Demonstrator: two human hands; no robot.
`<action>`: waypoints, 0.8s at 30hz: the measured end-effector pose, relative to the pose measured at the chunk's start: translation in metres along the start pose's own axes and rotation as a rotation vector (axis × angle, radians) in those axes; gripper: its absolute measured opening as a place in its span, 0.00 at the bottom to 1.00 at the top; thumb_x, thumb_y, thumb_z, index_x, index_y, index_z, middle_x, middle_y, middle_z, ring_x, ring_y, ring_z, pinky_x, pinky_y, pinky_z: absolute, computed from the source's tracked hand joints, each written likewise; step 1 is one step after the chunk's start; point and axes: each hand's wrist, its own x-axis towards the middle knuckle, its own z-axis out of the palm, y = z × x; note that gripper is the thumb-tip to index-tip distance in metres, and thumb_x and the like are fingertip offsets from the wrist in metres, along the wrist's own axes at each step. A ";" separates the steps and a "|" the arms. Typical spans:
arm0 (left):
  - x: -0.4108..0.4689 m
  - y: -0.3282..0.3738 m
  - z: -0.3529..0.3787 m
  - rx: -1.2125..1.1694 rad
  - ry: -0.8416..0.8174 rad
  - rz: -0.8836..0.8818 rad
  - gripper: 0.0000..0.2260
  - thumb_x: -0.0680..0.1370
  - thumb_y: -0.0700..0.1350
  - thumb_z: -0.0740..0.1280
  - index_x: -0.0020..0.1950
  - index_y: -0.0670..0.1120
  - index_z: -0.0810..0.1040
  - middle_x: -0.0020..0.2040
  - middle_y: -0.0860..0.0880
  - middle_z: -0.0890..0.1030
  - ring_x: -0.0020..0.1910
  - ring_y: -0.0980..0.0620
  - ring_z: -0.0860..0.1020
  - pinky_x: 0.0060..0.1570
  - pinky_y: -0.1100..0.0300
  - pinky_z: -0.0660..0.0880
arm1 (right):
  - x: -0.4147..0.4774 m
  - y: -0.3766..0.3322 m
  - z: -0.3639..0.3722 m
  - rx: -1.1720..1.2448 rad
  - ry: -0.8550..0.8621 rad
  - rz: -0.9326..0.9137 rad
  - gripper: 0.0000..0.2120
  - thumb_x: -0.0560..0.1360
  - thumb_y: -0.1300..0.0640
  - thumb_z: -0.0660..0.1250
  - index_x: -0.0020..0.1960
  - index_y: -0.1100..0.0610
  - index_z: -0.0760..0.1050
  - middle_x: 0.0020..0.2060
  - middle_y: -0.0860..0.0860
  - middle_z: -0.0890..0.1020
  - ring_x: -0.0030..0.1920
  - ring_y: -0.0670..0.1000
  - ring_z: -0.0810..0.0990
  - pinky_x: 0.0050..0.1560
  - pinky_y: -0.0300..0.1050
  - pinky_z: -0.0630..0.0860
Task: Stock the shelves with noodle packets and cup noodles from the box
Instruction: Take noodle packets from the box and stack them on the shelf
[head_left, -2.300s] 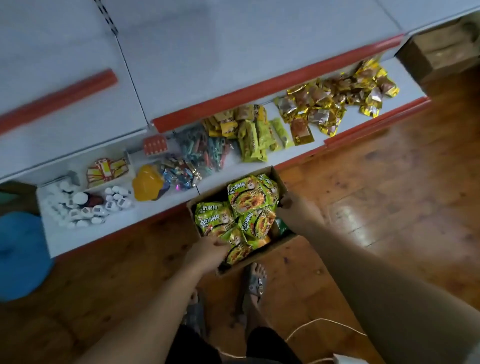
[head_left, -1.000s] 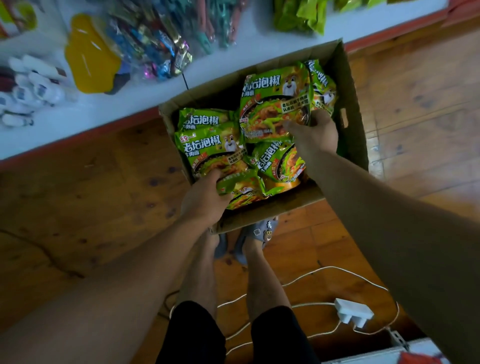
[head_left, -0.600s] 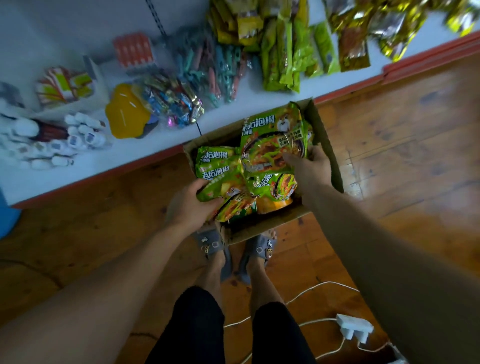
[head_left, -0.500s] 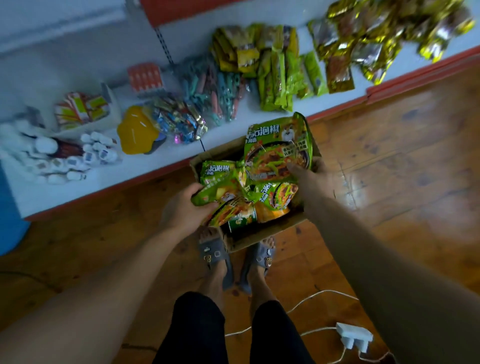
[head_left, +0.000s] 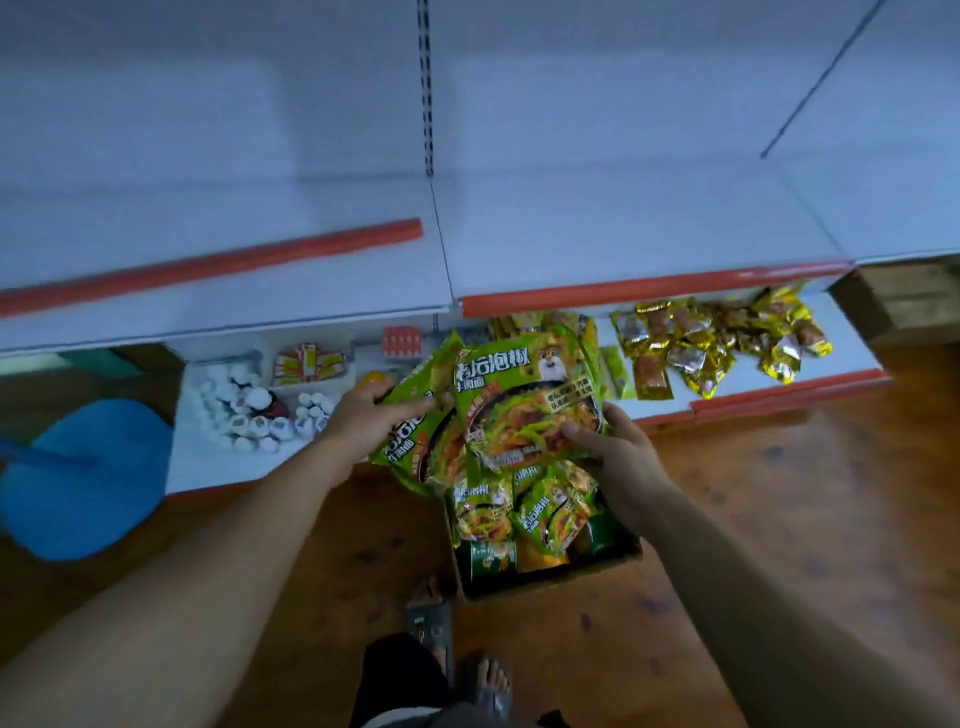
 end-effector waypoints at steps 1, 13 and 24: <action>-0.011 0.011 -0.009 -0.044 0.009 0.005 0.36 0.69 0.57 0.76 0.73 0.44 0.71 0.71 0.49 0.71 0.69 0.45 0.70 0.65 0.52 0.66 | -0.009 -0.011 0.003 -0.006 -0.041 -0.020 0.43 0.71 0.59 0.75 0.79 0.54 0.55 0.71 0.58 0.71 0.65 0.61 0.75 0.73 0.62 0.64; -0.141 0.116 -0.085 -0.368 -0.091 0.156 0.21 0.71 0.58 0.71 0.56 0.44 0.83 0.52 0.41 0.85 0.45 0.45 0.84 0.55 0.50 0.78 | -0.110 -0.123 0.068 -0.001 -0.427 -0.282 0.18 0.68 0.59 0.69 0.57 0.61 0.78 0.48 0.56 0.85 0.49 0.56 0.83 0.51 0.49 0.77; -0.194 0.162 -0.152 -0.428 -0.028 0.251 0.18 0.74 0.60 0.66 0.47 0.45 0.82 0.41 0.47 0.86 0.36 0.52 0.83 0.35 0.63 0.79 | -0.152 -0.170 0.140 0.021 -0.632 -0.309 0.23 0.70 0.58 0.69 0.65 0.59 0.73 0.54 0.60 0.84 0.50 0.58 0.84 0.44 0.49 0.82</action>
